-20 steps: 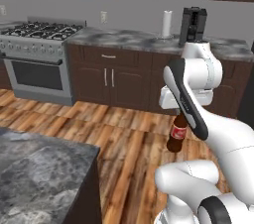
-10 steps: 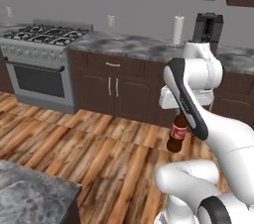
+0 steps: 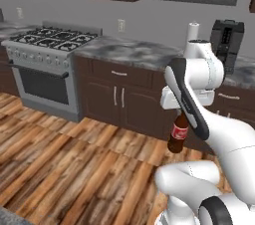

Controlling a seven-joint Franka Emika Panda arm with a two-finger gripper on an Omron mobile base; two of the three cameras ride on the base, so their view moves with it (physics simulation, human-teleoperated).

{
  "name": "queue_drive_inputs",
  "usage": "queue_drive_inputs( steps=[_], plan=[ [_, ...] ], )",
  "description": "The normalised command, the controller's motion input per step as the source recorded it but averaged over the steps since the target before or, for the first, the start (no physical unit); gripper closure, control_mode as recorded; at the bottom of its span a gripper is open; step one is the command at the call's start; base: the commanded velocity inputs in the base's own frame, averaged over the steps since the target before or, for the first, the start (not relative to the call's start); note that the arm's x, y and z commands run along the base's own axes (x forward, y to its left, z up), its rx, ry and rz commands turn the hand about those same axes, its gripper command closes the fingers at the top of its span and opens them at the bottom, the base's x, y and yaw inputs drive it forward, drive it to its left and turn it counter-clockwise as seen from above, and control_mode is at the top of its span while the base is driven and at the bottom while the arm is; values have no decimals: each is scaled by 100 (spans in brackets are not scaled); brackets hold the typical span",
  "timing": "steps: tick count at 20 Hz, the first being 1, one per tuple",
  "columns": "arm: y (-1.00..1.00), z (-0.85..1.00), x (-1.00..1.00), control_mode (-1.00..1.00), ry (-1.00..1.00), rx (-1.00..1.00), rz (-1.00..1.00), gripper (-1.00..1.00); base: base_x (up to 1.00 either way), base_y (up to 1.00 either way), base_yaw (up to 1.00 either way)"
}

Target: Place the large bottle from the dining counter next to the other large bottle outside the sink, and place the small bottle from the dining counter next to the other small bottle inside the sink.

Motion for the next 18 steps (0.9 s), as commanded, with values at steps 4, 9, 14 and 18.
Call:
queue_drive_inputs(
  steps=[4, 9, 14, 18],
  plan=[
    [0, 0, 0, 100, 0, 0, 0, 100, 53, -7, 40],
    [0, 0, 0, 100, 0, 0, 0, 100, 26, -3, 49],
    [0, 0, 0, 100, 0, 0, 0, 100, 15, 0, 50],
    [0, 0, 0, 100, 0, 0, 0, 100, 4, -13, 46]
  ],
)
